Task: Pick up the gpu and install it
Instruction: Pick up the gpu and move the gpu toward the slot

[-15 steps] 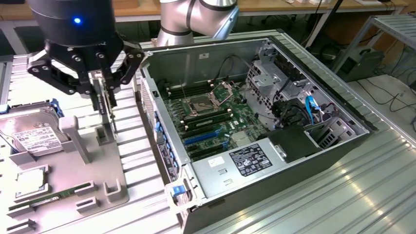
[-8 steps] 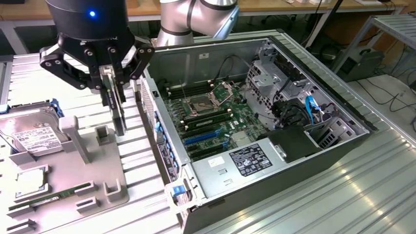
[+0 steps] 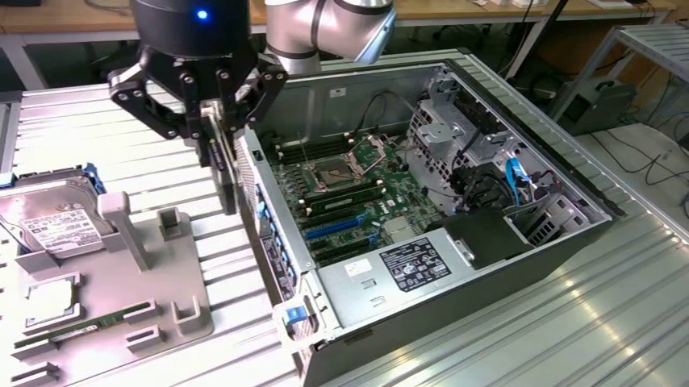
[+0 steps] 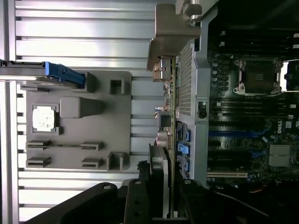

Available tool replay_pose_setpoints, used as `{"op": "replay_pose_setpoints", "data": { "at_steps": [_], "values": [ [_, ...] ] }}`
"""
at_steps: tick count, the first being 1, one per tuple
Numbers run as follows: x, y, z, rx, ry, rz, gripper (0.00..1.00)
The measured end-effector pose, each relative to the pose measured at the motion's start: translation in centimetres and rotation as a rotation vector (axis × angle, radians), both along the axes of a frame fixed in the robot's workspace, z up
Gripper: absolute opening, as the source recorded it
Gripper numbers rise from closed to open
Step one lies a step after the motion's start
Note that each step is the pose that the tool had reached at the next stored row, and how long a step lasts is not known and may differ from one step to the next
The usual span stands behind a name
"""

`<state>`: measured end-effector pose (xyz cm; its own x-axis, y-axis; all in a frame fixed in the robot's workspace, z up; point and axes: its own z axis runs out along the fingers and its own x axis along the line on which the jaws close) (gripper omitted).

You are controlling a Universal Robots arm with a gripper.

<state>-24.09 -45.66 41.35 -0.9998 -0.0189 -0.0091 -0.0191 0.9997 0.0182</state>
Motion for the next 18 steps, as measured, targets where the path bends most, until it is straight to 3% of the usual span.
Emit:
{"op": "replay_pose_setpoints", "data": {
  "at_steps": [18],
  "values": [
    [6.4,0.00,0.06,0.0000,0.0000,0.000,0.29]
  ]
}}
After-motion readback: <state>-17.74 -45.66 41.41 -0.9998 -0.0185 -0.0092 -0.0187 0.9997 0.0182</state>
